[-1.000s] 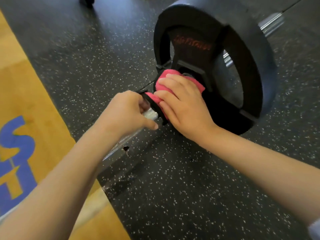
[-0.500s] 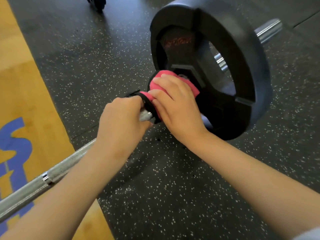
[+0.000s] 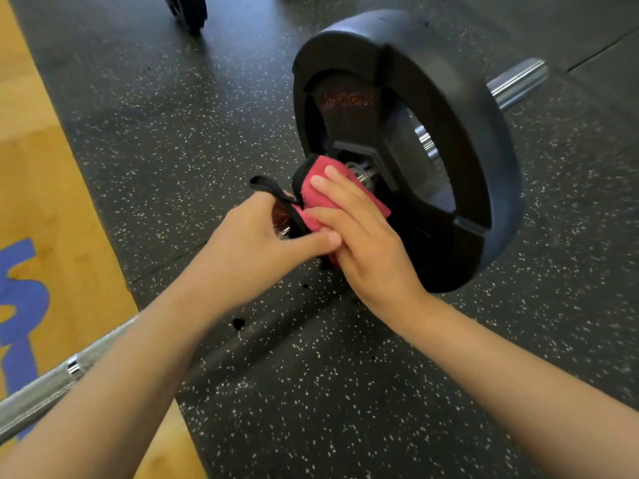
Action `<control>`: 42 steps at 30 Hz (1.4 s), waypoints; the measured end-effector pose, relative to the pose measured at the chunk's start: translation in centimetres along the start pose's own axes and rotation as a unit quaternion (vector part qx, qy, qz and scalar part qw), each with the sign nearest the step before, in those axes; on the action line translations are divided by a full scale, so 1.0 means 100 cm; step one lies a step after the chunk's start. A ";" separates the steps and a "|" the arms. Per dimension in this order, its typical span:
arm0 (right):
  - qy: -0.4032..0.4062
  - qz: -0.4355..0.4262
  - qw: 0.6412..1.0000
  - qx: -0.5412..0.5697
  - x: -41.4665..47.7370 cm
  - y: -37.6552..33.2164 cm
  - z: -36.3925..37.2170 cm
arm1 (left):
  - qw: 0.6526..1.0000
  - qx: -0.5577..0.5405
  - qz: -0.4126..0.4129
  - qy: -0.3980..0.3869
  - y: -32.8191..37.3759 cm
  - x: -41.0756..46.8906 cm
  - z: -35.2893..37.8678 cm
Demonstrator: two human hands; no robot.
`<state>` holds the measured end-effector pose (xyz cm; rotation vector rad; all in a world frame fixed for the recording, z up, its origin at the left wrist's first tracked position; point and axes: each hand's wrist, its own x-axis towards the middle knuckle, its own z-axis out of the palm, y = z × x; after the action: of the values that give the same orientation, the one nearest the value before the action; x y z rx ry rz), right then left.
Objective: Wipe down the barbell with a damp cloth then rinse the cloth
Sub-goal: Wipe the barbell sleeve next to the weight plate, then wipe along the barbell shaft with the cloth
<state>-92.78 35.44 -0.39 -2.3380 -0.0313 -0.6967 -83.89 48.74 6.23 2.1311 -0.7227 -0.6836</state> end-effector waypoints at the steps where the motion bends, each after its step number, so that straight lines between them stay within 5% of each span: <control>1: 0.002 0.006 1.000 0.005 0.000 -0.002 -0.001 | 0.997 -0.076 0.003 -0.003 0.002 -0.001 -0.001; 8: -0.001 0.115 0.991 0.072 0.005 -0.021 -0.011 | 0.969 -0.230 -0.002 0.090 0.002 -0.002 -0.002; 18: -0.006 0.224 0.956 0.189 0.009 -0.052 -0.033 | 0.910 -0.414 -0.012 0.002 0.022 -0.017 -0.021; 22: 0.042 0.285 0.900 0.327 0.015 -0.070 -0.051 | 0.910 -0.413 -0.028 -0.008 0.041 -0.020 -0.027; 29: 0.091 0.243 0.922 0.286 0.038 -0.090 -0.109 | 0.934 -0.355 -0.019 -0.023 0.102 -0.024 -0.045; 42: 0.040 0.243 0.958 0.147 0.100 -0.061 -0.203 | 0.972 -0.212 -0.094 -0.029 0.205 -0.006 -0.063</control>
<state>-95.10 25.77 20.81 -1.9205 0.4331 -0.4969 -85.61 41.14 26.27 1.8004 -0.3625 -0.9161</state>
